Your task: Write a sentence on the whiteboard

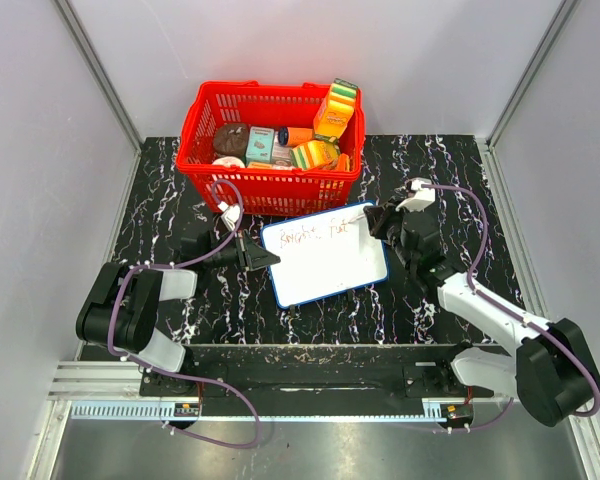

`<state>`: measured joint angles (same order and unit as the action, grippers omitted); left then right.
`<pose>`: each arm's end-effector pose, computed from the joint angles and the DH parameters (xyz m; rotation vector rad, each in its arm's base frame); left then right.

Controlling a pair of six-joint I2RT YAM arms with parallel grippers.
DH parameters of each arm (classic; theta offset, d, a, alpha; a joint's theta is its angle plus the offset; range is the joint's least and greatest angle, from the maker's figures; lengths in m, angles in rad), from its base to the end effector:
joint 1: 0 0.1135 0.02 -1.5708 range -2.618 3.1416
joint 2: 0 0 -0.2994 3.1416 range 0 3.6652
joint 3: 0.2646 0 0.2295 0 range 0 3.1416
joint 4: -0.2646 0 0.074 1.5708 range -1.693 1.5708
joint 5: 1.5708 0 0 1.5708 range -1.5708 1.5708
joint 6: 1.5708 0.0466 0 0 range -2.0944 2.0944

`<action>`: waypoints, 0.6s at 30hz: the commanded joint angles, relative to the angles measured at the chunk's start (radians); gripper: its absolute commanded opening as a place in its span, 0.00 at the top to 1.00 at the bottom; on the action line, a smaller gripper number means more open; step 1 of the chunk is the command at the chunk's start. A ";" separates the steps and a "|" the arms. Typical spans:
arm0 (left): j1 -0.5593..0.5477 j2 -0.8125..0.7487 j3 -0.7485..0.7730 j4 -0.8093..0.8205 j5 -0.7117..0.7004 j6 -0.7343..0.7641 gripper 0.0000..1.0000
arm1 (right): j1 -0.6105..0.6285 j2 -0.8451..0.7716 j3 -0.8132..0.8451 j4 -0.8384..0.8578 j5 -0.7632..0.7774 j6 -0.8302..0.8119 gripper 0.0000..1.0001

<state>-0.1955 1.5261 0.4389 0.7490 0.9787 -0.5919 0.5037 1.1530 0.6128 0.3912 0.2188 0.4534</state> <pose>0.2447 -0.0879 0.2112 0.3268 1.9927 -1.4426 0.2129 0.1058 0.3070 0.1205 1.7399 0.5192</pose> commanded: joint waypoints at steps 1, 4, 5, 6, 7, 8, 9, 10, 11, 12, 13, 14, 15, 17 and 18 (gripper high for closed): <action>-0.012 -0.014 0.014 -0.037 -0.083 0.101 1.00 | -0.004 0.004 -0.005 0.034 0.013 0.004 1.00; -0.013 -0.012 0.014 -0.036 -0.081 0.101 1.00 | -0.004 -0.003 -0.018 0.029 0.005 0.007 1.00; -0.012 -0.012 0.014 -0.037 -0.083 0.103 1.00 | -0.005 -0.007 -0.021 0.028 0.004 0.010 1.00; -0.012 -0.012 0.014 -0.037 -0.084 0.101 1.00 | -0.004 -0.012 -0.025 0.026 0.001 0.010 1.00; -0.012 -0.012 0.014 -0.036 -0.083 0.101 1.00 | -0.002 -0.015 -0.031 0.023 -0.001 0.010 1.00; -0.013 -0.012 0.012 -0.037 -0.083 0.103 1.00 | -0.004 -0.018 -0.033 0.018 -0.002 0.010 1.00; -0.012 -0.012 0.014 -0.037 -0.084 0.103 1.00 | -0.004 -0.019 -0.036 0.017 -0.006 0.010 1.00; -0.012 -0.011 0.014 -0.037 -0.084 0.104 1.00 | -0.004 -0.022 -0.042 0.015 -0.004 0.011 1.00; -0.012 -0.012 0.012 -0.039 -0.084 0.103 1.00 | -0.004 -0.026 -0.045 0.009 -0.004 0.011 1.00; -0.012 -0.012 0.014 -0.037 -0.084 0.104 1.00 | -0.004 -0.029 -0.048 0.008 -0.003 0.013 1.00; -0.012 -0.012 0.014 -0.037 -0.083 0.103 1.00 | -0.004 -0.030 -0.057 0.006 -0.004 0.014 1.00; -0.013 -0.012 0.014 -0.039 -0.084 0.104 1.00 | -0.004 -0.035 -0.062 0.005 -0.004 0.016 1.00; -0.013 -0.012 0.015 -0.037 -0.084 0.104 1.00 | -0.004 -0.036 -0.067 0.005 0.001 0.018 1.00; -0.013 -0.012 0.015 -0.039 -0.083 0.103 1.00 | -0.005 -0.042 -0.077 0.005 0.008 0.022 1.00; -0.015 -0.012 0.015 -0.039 -0.084 0.103 1.00 | -0.004 -0.042 -0.079 0.003 0.017 0.022 1.00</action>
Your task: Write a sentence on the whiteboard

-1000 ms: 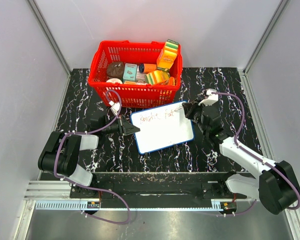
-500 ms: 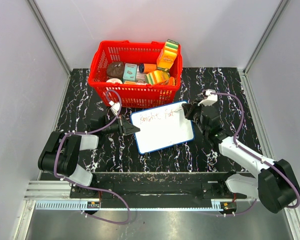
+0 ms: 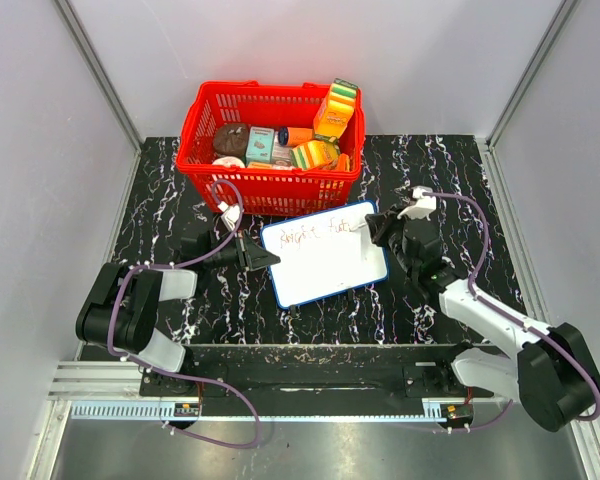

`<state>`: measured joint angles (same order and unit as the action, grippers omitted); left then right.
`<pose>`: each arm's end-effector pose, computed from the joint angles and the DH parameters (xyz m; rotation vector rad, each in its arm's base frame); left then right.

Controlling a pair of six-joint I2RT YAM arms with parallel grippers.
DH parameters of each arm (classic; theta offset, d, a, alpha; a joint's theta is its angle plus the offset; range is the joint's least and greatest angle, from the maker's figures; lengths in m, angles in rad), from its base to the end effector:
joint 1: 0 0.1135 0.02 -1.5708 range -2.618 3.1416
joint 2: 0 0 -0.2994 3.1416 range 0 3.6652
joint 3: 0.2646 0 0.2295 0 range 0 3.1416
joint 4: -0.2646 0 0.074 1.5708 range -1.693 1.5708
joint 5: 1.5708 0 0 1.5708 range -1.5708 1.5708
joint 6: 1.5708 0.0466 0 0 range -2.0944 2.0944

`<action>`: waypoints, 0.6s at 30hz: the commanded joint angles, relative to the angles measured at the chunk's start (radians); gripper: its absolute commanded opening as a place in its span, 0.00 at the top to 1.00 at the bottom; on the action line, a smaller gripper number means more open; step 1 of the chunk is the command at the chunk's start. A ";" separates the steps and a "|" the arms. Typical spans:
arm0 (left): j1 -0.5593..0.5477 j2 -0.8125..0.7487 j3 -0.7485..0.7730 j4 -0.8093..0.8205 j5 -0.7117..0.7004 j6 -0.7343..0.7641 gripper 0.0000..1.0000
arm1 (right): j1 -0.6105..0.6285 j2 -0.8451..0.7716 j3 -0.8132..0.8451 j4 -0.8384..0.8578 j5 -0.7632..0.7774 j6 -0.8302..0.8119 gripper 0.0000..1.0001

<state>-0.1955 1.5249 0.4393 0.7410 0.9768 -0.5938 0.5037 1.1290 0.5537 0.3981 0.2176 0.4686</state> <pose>0.2445 -0.0878 0.2108 0.3198 1.9997 -1.4435 0.2047 0.1013 0.2929 0.1304 1.7678 0.5197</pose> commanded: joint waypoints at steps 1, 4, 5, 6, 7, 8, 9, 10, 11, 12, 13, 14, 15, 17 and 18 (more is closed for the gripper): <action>-0.015 -0.011 0.015 -0.029 -0.081 0.106 1.00 | -0.004 -0.018 -0.018 -0.004 0.023 0.005 1.00; -0.015 -0.011 0.015 -0.031 -0.082 0.107 1.00 | -0.004 -0.011 -0.003 -0.004 0.042 -0.001 1.00; -0.015 -0.011 0.013 -0.031 -0.084 0.106 1.00 | -0.004 -0.006 0.003 -0.004 0.046 -0.002 1.00; -0.015 -0.011 0.013 -0.032 -0.084 0.106 1.00 | -0.004 -0.005 0.009 -0.004 0.051 -0.005 1.00; -0.015 -0.011 0.015 -0.034 -0.084 0.107 1.00 | -0.004 0.002 0.024 -0.004 0.054 -0.011 1.00; -0.015 -0.011 0.015 -0.032 -0.084 0.107 1.00 | -0.004 0.011 0.032 -0.004 0.055 -0.015 1.00; -0.015 -0.011 0.015 -0.034 -0.084 0.106 1.00 | -0.004 0.015 0.040 -0.004 0.063 -0.019 1.00; -0.015 -0.011 0.016 -0.035 -0.084 0.107 1.00 | -0.004 0.018 0.055 -0.004 0.065 -0.024 1.00; -0.015 -0.009 0.016 -0.034 -0.084 0.109 1.00 | -0.004 0.023 0.061 -0.002 0.068 -0.027 1.00; -0.015 -0.011 0.015 -0.035 -0.084 0.109 1.00 | -0.005 0.025 0.066 -0.002 0.074 -0.030 1.00; -0.015 -0.011 0.016 -0.035 -0.082 0.109 1.00 | -0.002 0.026 0.077 -0.002 0.078 -0.034 1.00; -0.015 -0.011 0.016 -0.035 -0.082 0.108 1.00 | -0.004 0.028 0.078 -0.002 0.081 -0.033 1.00; -0.016 -0.011 0.015 -0.035 -0.084 0.109 1.00 | -0.005 0.029 0.086 -0.001 0.083 -0.035 1.00; -0.015 -0.011 0.015 -0.037 -0.082 0.111 1.00 | -0.004 0.032 0.091 0.002 0.085 -0.038 1.00; -0.015 -0.011 0.015 -0.035 -0.084 0.111 1.00 | -0.004 0.035 0.094 0.002 0.088 -0.039 1.00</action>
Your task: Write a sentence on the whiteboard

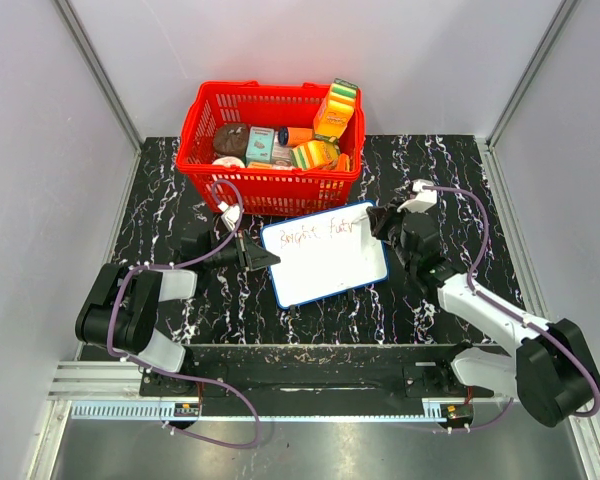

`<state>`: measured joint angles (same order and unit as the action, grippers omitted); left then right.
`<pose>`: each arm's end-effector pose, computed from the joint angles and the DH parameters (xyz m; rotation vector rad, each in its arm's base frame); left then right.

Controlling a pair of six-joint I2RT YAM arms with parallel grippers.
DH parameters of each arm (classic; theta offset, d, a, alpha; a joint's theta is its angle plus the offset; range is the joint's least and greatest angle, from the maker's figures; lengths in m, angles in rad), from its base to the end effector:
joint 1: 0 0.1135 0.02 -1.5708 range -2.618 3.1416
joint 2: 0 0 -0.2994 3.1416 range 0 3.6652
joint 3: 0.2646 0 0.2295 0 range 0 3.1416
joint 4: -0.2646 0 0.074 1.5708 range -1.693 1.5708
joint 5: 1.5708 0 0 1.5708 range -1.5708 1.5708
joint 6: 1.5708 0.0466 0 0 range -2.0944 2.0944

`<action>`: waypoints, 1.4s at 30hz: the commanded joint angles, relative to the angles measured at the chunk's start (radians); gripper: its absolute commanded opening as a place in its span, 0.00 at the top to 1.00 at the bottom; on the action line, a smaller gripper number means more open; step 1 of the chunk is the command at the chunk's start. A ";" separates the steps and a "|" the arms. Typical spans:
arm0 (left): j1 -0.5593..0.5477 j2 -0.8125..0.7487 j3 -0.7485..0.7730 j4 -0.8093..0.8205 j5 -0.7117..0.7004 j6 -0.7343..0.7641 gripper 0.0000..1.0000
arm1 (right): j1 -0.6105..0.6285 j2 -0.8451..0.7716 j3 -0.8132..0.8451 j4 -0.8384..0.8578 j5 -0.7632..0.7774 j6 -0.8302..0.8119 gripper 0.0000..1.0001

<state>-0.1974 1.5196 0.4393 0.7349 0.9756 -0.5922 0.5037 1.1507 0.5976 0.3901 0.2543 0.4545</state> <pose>0.2436 -0.0881 0.2115 0.3219 2.0001 -1.4428 0.2118 0.1034 0.3022 0.1462 1.7469 0.4843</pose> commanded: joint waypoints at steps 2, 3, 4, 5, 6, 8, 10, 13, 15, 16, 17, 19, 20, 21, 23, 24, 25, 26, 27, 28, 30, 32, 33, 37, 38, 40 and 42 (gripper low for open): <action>-0.013 -0.006 0.016 -0.031 -0.081 0.109 1.00 | -0.005 0.018 0.056 0.010 0.054 -0.027 1.00; -0.013 -0.006 0.015 -0.032 -0.081 0.109 1.00 | -0.005 0.021 0.059 0.013 0.051 -0.027 1.00; -0.014 -0.006 0.016 -0.031 -0.083 0.108 1.00 | -0.005 0.023 0.059 0.015 0.049 -0.027 1.00; -0.014 -0.006 0.016 -0.031 -0.081 0.109 1.00 | -0.005 0.026 0.062 0.016 0.046 -0.027 1.00; -0.013 -0.006 0.016 -0.031 -0.083 0.111 1.00 | -0.005 0.027 0.062 0.016 0.042 -0.028 1.00; -0.014 -0.007 0.015 -0.031 -0.081 0.111 1.00 | -0.005 0.027 0.061 0.015 0.037 -0.030 1.00; -0.014 -0.007 0.015 -0.032 -0.083 0.111 1.00 | -0.005 0.027 0.056 0.012 0.031 -0.028 1.00; -0.016 -0.007 0.015 -0.032 -0.083 0.111 1.00 | -0.005 0.020 0.045 0.006 0.020 -0.025 1.00; -0.014 -0.006 0.015 -0.032 -0.084 0.111 1.00 | -0.007 0.012 0.036 0.003 0.016 -0.022 1.00; -0.016 -0.007 0.015 -0.032 -0.084 0.111 1.00 | -0.005 0.009 0.033 0.001 0.016 -0.020 1.00; -0.014 -0.007 0.016 -0.032 -0.084 0.111 1.00 | -0.005 0.003 0.030 -0.002 0.016 -0.020 1.00; -0.014 -0.007 0.015 -0.034 -0.084 0.111 1.00 | -0.005 -0.005 0.021 -0.008 0.013 -0.019 1.00; -0.014 -0.007 0.016 -0.032 -0.084 0.111 1.00 | -0.005 -0.011 0.019 -0.011 0.011 -0.017 1.00; -0.014 -0.007 0.016 -0.032 -0.084 0.111 1.00 | -0.005 -0.014 0.015 -0.014 0.007 -0.016 1.00; -0.014 -0.007 0.016 -0.032 -0.084 0.111 1.00 | -0.005 -0.020 0.008 -0.017 0.005 -0.014 1.00; -0.014 -0.007 0.016 -0.034 -0.084 0.111 1.00 | -0.007 -0.023 0.004 -0.017 0.002 -0.013 1.00; -0.014 -0.009 0.016 -0.032 -0.084 0.111 1.00 | -0.005 -0.022 0.002 -0.022 0.000 -0.011 1.00; -0.014 -0.007 0.016 -0.034 -0.084 0.111 1.00 | -0.005 -0.023 0.001 -0.023 -0.001 -0.013 1.00; -0.014 -0.009 0.015 -0.034 -0.084 0.112 1.00 | -0.005 -0.023 -0.002 -0.023 -0.006 -0.008 1.00; -0.014 -0.007 0.016 -0.035 -0.084 0.111 1.00 | -0.005 -0.023 -0.005 -0.028 -0.007 -0.007 1.00; -0.014 -0.007 0.015 -0.035 -0.084 0.112 1.00 | -0.005 -0.022 -0.013 -0.028 -0.010 -0.004 1.00; -0.014 -0.009 0.016 -0.034 -0.086 0.111 1.00 | -0.005 -0.022 -0.018 -0.030 -0.012 -0.002 1.00; -0.014 -0.009 0.016 -0.034 -0.086 0.111 1.00 | -0.005 -0.022 -0.021 -0.030 -0.013 0.000 1.00; -0.016 -0.009 0.015 -0.035 -0.084 0.111 1.00 | -0.005 -0.032 -0.028 -0.043 -0.012 0.001 1.00; -0.016 -0.009 0.015 -0.034 -0.086 0.111 1.00 | -0.005 -0.039 -0.030 -0.046 -0.010 0.001 1.00; -0.016 -0.009 0.015 -0.035 -0.087 0.112 1.00 | -0.005 -0.049 -0.033 -0.051 -0.004 0.000 1.00; -0.016 -0.007 0.016 -0.037 -0.087 0.112 1.00 | -0.005 -0.057 -0.033 -0.054 0.003 -0.004 1.00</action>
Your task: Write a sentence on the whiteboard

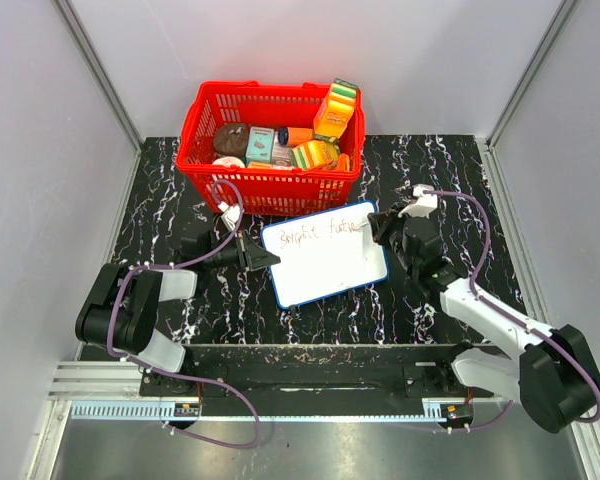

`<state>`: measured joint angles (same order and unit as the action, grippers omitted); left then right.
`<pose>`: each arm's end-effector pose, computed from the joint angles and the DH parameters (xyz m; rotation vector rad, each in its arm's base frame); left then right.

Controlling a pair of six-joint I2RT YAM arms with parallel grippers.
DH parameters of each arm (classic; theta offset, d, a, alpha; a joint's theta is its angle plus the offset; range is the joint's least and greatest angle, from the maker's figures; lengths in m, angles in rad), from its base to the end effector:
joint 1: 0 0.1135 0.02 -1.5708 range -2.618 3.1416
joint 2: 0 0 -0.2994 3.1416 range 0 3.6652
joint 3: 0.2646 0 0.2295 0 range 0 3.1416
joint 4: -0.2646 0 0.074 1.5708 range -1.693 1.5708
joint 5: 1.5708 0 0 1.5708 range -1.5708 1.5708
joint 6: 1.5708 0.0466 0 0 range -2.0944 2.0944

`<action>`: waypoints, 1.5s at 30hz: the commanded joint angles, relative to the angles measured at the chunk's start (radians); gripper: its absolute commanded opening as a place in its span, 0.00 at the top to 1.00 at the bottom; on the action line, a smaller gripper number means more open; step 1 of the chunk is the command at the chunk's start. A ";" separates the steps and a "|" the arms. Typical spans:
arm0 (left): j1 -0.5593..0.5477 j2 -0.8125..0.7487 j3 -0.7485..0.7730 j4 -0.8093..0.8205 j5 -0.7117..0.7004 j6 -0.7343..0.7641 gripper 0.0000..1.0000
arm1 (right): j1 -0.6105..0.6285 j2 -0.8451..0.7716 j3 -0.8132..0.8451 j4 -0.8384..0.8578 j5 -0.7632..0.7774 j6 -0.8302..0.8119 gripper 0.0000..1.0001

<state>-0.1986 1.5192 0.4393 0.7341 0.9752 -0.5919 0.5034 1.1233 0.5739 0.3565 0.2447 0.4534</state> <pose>0.2435 -0.0884 0.2115 0.3229 2.0005 -1.4431 0.2049 0.1000 0.2961 0.1352 1.7775 0.4788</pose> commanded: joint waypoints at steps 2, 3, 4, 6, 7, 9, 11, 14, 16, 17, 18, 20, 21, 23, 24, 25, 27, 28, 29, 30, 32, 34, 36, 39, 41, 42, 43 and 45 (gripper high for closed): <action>-0.015 -0.008 0.015 -0.035 -0.087 0.112 1.00 | -0.005 -0.040 -0.008 -0.022 0.018 -0.005 1.00; -0.015 -0.007 0.016 -0.035 -0.087 0.112 1.00 | -0.005 -0.043 0.000 -0.025 0.021 -0.008 1.00; -0.015 -0.008 0.016 -0.036 -0.086 0.113 1.00 | -0.005 -0.051 0.003 -0.027 0.025 -0.009 1.00; -0.015 -0.008 0.015 -0.038 -0.087 0.113 1.00 | -0.005 -0.062 0.009 -0.027 0.031 -0.012 1.00; -0.015 -0.007 0.015 -0.036 -0.087 0.113 1.00 | -0.005 -0.069 0.011 -0.027 0.034 -0.013 1.00; -0.015 -0.008 0.016 -0.036 -0.087 0.113 1.00 | -0.005 -0.076 0.023 -0.027 0.041 -0.018 1.00; -0.015 -0.008 0.016 -0.038 -0.087 0.112 1.00 | -0.005 -0.080 0.032 -0.024 0.042 -0.024 1.00; -0.015 -0.008 0.016 -0.039 -0.087 0.113 1.00 | -0.006 -0.076 0.056 -0.017 0.048 -0.032 1.00; -0.015 -0.008 0.018 -0.039 -0.087 0.113 1.00 | -0.003 -0.062 0.067 -0.016 0.051 -0.039 1.00; -0.015 -0.008 0.018 -0.038 -0.087 0.112 1.00 | -0.005 -0.056 0.076 -0.014 0.053 -0.048 1.00; -0.015 -0.008 0.018 -0.038 -0.087 0.113 1.00 | -0.005 -0.051 0.081 -0.011 0.054 -0.047 1.00; -0.015 -0.008 0.016 -0.039 -0.086 0.113 1.00 | -0.005 -0.034 0.087 -0.007 0.059 -0.048 1.00; -0.015 -0.008 0.016 -0.039 -0.086 0.115 1.00 | -0.005 -0.030 0.089 -0.001 0.059 -0.048 1.00; -0.015 -0.008 0.018 -0.039 -0.087 0.115 1.00 | -0.005 -0.022 0.089 0.009 0.061 -0.045 1.00; -0.015 -0.008 0.018 -0.039 -0.086 0.115 1.00 | -0.005 -0.020 0.090 0.012 0.062 -0.045 1.00; -0.015 -0.008 0.016 -0.039 -0.087 0.113 1.00 | -0.005 -0.013 0.092 0.013 0.064 -0.045 1.00; -0.015 -0.008 0.016 -0.039 -0.087 0.115 1.00 | -0.006 -0.002 0.095 0.021 0.068 -0.056 1.00; -0.015 -0.008 0.016 -0.039 -0.086 0.113 1.00 | -0.006 0.007 0.095 0.021 0.071 -0.058 1.00; -0.016 -0.008 0.018 -0.041 -0.086 0.115 1.00 | -0.006 0.010 0.096 0.021 0.074 -0.061 1.00; -0.015 -0.008 0.018 -0.039 -0.086 0.113 1.00 | -0.006 0.015 0.098 0.021 0.074 -0.062 1.00; -0.016 -0.008 0.016 -0.039 -0.084 0.115 1.00 | -0.006 0.021 0.095 0.027 0.073 -0.058 1.00; -0.015 -0.007 0.018 -0.039 -0.086 0.115 1.00 | -0.006 0.029 0.093 0.027 0.077 -0.056 1.00; -0.016 -0.007 0.018 -0.039 -0.086 0.113 1.00 | -0.009 0.033 0.092 0.027 0.073 -0.051 1.00; -0.015 -0.008 0.018 -0.039 -0.086 0.113 1.00 | -0.011 0.027 0.084 0.022 0.065 -0.045 1.00; -0.016 -0.008 0.018 -0.039 -0.086 0.115 1.00 | -0.011 0.021 0.078 0.019 0.064 -0.045 1.00; -0.016 -0.008 0.018 -0.041 -0.084 0.113 1.00 | -0.011 0.017 0.075 0.016 0.064 -0.042 1.00; -0.016 -0.008 0.019 -0.041 -0.084 0.115 1.00 | -0.011 0.013 0.067 0.015 0.059 -0.042 1.00; -0.016 -0.008 0.018 -0.039 -0.087 0.113 1.00 | -0.011 0.009 0.064 0.009 0.054 -0.039 1.00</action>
<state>-0.2035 1.5192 0.4450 0.7261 0.9756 -0.5770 0.5014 1.1477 0.6285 0.3386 0.2871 0.4129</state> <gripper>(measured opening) 0.119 0.118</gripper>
